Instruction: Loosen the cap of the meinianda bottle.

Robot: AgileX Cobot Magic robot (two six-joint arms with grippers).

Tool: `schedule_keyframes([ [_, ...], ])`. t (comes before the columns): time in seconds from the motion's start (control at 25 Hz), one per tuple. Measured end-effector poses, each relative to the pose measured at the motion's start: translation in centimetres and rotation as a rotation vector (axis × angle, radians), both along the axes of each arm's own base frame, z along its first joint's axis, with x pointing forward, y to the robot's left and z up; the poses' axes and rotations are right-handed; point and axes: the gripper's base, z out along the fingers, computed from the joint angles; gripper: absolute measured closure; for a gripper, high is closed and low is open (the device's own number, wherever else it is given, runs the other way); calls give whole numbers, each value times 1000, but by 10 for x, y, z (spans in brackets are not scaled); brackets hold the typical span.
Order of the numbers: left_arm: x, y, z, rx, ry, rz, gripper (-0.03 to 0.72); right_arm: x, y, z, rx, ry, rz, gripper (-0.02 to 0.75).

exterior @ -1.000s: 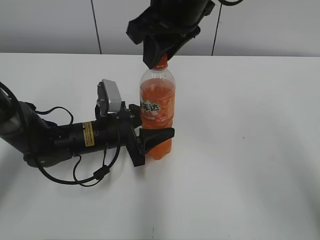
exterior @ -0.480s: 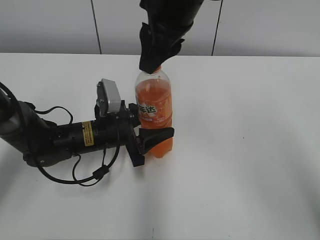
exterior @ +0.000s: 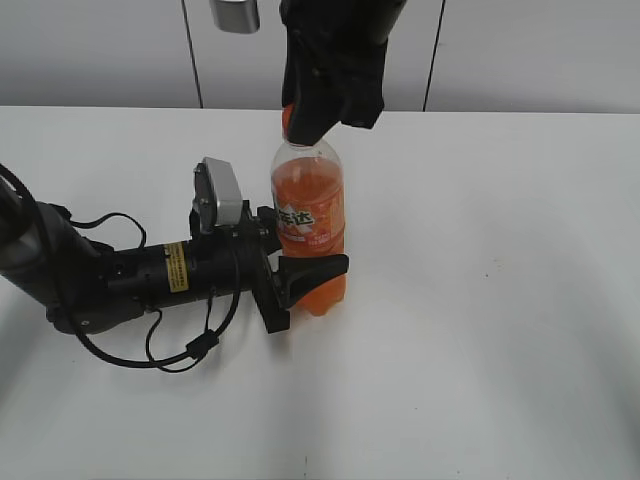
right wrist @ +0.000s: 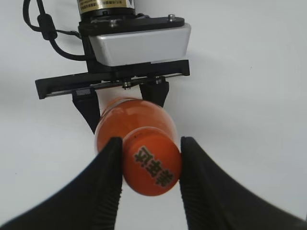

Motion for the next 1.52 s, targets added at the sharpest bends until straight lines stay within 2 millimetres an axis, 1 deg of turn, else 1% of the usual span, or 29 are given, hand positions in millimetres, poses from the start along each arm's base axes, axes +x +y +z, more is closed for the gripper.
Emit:
schedule_keyframes([
  [0.56, 1, -1, 0, 7, 1, -4, 291, 1, -2, 0, -74, -138, 301, 463],
  [0.76, 1, -1, 0, 8, 2, -3, 291, 1, -2, 0, -82, -146, 312, 463],
  [1.04, 1, -1, 0, 9, 2, -4, 291, 1, -2, 0, -66, -120, 256, 463],
  [1.08, 1, -1, 0, 9, 2, -4, 291, 1, -2, 0, -63, -114, 240, 450],
  [1.24, 2, -1, 0, 12, 5, -1, 291, 1, 0, 2, -23, -78, 149, 312],
  [1.28, 2, -1, 0, 12, 5, -1, 291, 1, 0, 2, -19, -69, 129, 288],
  [1.4, 2, -1, 0, 12, 6, 0, 291, 0, 0, 3, -5, -49, 80, 258],
  [1.52, 2, -1, 0, 12, 6, 0, 291, -2, -1, 9, 22, -24, -6, 253],
])
